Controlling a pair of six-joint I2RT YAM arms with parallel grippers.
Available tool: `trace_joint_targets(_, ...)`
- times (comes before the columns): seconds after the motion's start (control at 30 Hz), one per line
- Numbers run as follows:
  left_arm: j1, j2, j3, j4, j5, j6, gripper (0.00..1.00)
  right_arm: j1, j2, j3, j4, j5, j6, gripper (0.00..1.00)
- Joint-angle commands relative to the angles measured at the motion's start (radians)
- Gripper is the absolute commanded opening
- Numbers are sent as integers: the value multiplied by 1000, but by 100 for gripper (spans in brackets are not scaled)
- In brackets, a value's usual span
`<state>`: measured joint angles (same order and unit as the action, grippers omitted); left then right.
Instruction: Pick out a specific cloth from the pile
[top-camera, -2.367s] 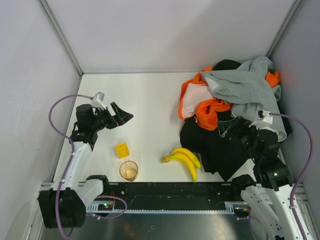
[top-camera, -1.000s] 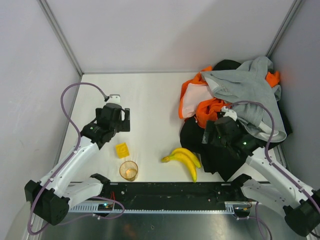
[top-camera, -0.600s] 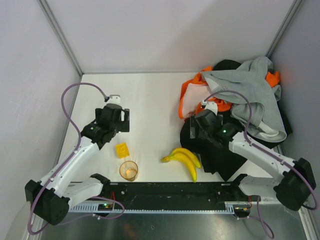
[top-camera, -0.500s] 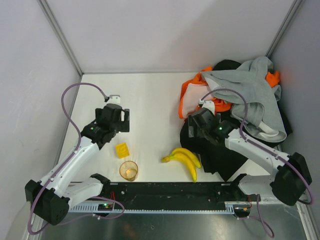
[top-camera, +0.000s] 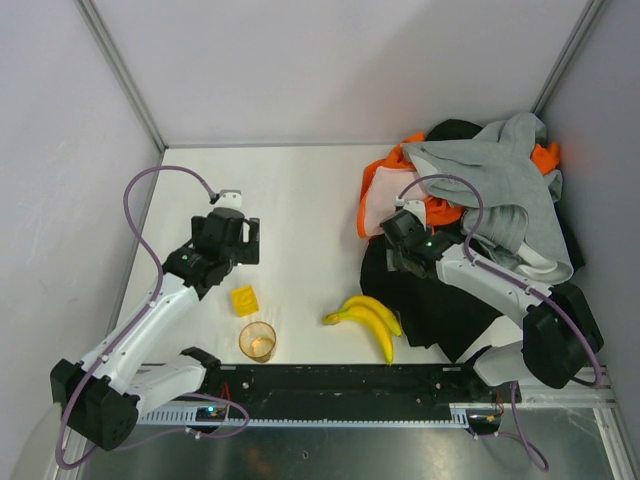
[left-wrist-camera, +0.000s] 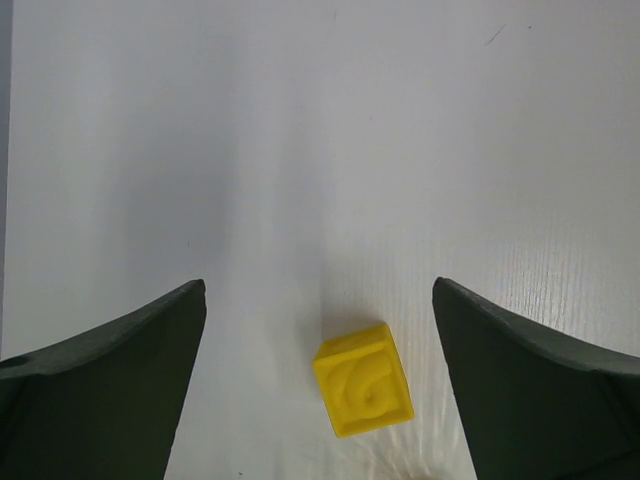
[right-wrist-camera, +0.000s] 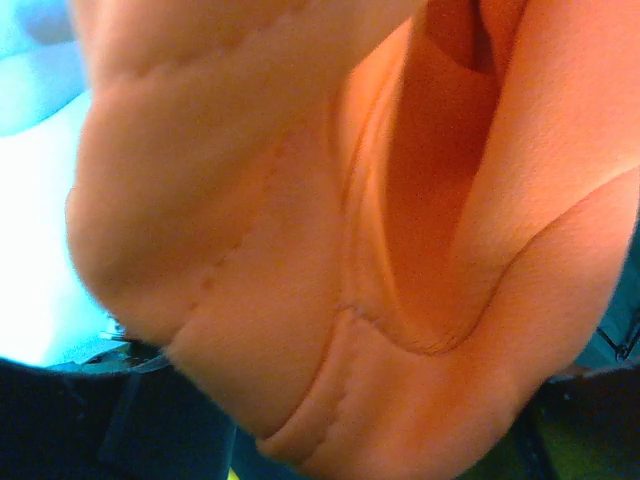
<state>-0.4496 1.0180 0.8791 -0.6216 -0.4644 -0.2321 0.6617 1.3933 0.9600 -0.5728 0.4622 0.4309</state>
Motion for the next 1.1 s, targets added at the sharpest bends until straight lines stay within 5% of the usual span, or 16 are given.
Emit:
trace_joint_targets(0.0,-6,-11,-5,29,-5,19,100,-38,2,45,-8,3,-13,57)
trace_joint_targets(0.13,-6,-12,-7,29,-4,19,100,-63,-6,46,-11,-16,-29,43)
trace_joint_targets(0.27,-6,-12,-8,32,-4,20,100,-84,-16,46,-19,-27,-40,18)
trace_joint_targets(0.47,-6,-11,-11,35,-5,20,100,-108,-64,45,-39,-33,-53,3)
trace_joint_targets(1.07,-6,-8,-14,41,4,22,100,-399,-437,81,112,-312,-146,0)
